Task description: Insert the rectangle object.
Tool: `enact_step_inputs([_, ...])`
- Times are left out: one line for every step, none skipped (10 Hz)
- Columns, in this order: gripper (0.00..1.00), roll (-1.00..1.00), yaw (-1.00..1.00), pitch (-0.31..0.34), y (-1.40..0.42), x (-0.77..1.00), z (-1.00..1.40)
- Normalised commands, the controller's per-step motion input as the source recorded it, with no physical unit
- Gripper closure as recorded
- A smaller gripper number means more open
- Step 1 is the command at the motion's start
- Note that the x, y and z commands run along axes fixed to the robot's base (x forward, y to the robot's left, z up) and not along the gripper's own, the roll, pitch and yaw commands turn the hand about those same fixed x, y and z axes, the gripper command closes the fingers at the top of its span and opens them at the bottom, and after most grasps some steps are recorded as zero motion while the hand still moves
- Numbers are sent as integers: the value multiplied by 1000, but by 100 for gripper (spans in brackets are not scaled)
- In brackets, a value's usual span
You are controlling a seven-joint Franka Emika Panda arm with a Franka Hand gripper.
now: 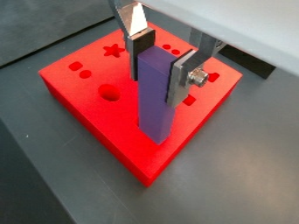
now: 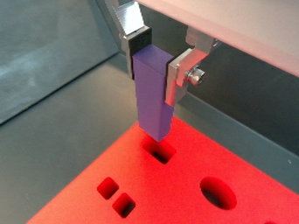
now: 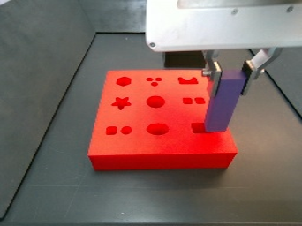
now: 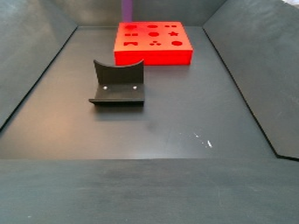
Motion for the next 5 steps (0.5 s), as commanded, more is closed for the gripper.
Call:
enact_step_inputs([100,54,-220,67,14,-134,-183])
enact_step_inputs([100,13,-134,44,34,-63,-94])
enact_step_inputs([100,20,0,31,34,0,-77])
enact_step_inputs([100,50,29,0,57,0,-103])
enact_step_inputs([100,74,126,0,57,0,-111])
